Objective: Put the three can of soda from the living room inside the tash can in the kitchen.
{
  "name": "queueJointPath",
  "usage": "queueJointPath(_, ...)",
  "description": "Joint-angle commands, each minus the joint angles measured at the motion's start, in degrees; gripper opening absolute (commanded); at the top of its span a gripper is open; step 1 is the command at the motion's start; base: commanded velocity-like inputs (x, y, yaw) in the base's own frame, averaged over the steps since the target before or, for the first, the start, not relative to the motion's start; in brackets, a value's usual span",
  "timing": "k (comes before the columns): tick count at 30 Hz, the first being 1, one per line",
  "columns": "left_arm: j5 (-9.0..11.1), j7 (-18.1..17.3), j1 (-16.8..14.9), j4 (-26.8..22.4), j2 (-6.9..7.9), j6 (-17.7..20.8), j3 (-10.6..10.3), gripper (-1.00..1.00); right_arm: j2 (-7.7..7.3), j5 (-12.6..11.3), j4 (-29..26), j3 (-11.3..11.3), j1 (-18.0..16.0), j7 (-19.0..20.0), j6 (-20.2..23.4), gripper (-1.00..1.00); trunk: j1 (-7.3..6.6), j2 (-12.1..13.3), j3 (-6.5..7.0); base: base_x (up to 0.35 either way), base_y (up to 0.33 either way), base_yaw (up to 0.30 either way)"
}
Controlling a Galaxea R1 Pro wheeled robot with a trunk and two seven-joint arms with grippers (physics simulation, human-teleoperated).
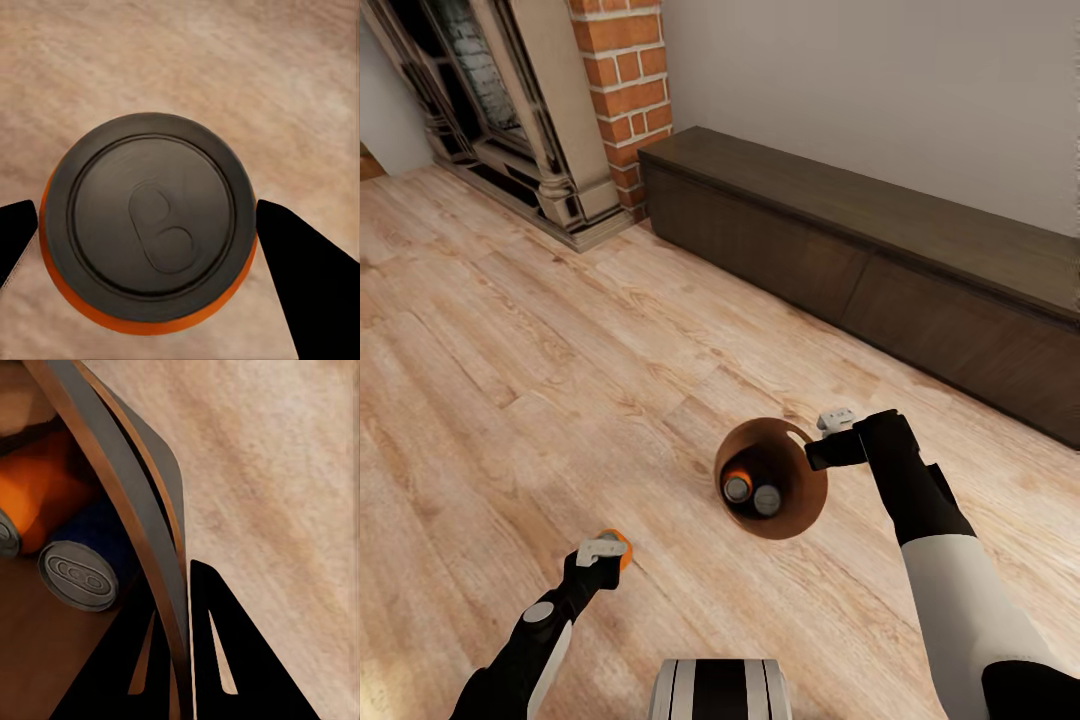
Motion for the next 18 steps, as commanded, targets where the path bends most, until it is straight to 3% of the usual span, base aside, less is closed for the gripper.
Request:
queueJointPath(1, -0.1, 0.0, 0.0, 0.0, 0.0, 0.0, 0.0, -1.0, 0.0, -1.6, 0.0, 0.0, 0.0, 0.4, 0.6, -1.0, -0.03, 0.0, 0.23, 0.0, 0.0, 0.0)
queueJointPath(18, 0.1, -0.6, 0.0, -1.8, 0.07, 0.3, 0.0, -1.0, 0.0, -1.6, 0.2, 0.1, 0.1, 0.4, 0.6, -1.0, -0.46, 0.2, 4.0, 0.0, 0.0, 0.0)
